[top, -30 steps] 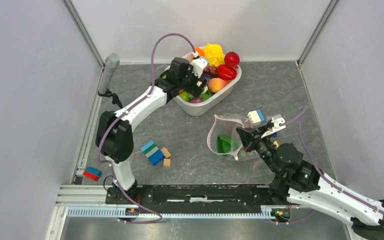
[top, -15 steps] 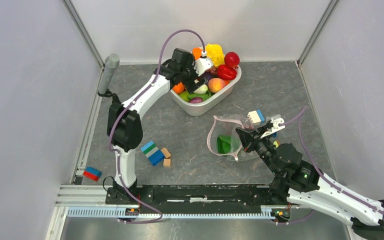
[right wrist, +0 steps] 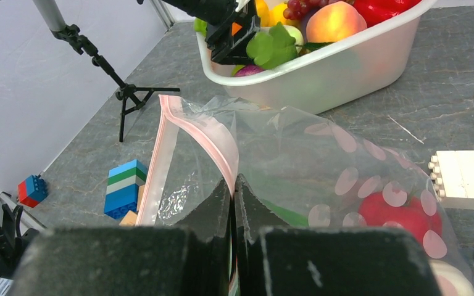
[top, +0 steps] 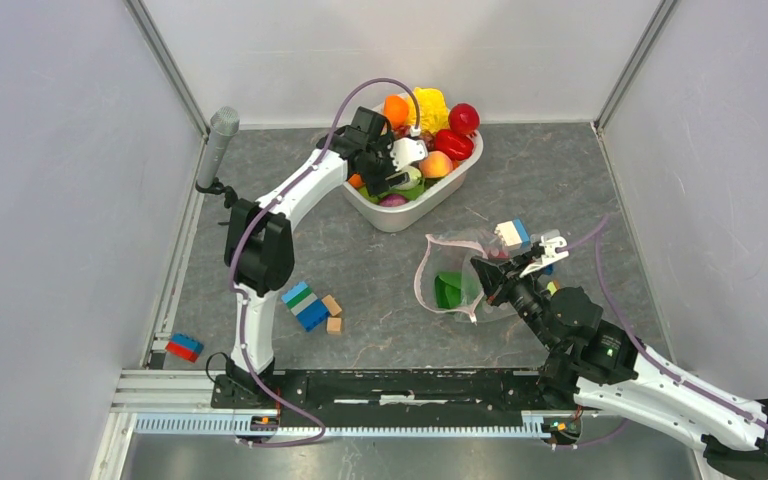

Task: Place the food in the zip-top bag and seal the zipper
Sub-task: Pick up the fake vegetable from the bin, then place the fake vegetable in the zipper food storage bag.

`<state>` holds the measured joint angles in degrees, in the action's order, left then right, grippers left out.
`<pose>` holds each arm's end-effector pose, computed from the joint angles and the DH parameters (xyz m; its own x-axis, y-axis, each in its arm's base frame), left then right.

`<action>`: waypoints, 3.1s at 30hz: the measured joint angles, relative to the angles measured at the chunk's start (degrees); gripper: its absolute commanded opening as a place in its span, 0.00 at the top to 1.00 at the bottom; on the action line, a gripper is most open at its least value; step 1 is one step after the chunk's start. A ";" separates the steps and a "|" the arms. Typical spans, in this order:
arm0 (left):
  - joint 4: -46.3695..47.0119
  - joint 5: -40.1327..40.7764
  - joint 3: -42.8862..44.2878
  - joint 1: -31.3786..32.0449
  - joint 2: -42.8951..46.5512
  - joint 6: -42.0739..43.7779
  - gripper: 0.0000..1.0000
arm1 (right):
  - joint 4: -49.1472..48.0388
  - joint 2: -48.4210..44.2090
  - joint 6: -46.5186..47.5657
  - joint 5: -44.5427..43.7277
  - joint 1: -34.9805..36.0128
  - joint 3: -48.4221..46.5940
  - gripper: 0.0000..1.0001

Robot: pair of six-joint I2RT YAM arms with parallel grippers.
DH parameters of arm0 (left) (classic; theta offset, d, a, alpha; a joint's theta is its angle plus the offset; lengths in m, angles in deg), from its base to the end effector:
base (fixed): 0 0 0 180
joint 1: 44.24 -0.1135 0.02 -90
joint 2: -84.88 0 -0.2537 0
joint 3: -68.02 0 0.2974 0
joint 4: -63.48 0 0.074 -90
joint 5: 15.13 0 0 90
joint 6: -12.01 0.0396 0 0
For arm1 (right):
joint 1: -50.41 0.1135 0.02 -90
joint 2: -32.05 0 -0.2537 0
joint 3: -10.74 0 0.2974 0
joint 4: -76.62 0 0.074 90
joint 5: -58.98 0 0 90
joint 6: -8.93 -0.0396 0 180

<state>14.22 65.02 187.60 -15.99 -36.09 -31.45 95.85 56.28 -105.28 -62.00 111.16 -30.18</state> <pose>0.4544 -0.2519 0.2364 -0.0607 0.8445 -0.5322 0.8809 0.2960 0.3692 0.1064 0.1483 0.2982 -0.2235 0.3205 -0.9205 -0.4442 0.8071 0.3889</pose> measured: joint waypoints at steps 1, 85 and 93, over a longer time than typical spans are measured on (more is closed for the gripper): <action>-0.04 0.00 0.02 0.00 -0.02 0.09 0.35 | 0.00 0.00 0.00 0.00 0.00 0.04 0.94; -25.07 -2.29 -42.49 20.55 57.09 -54.88 0.97 | -13.18 16.24 3.69 3.39 0.00 1.70 0.95; -23.91 0.52 -38.51 22.12 48.28 -55.63 0.97 | -13.60 16.61 6.45 7.58 0.87 1.62 0.95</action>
<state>-9.69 65.55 149.09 6.13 12.20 -87.07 82.26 72.89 -98.83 -54.41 112.03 -28.56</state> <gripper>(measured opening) 0.513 0.054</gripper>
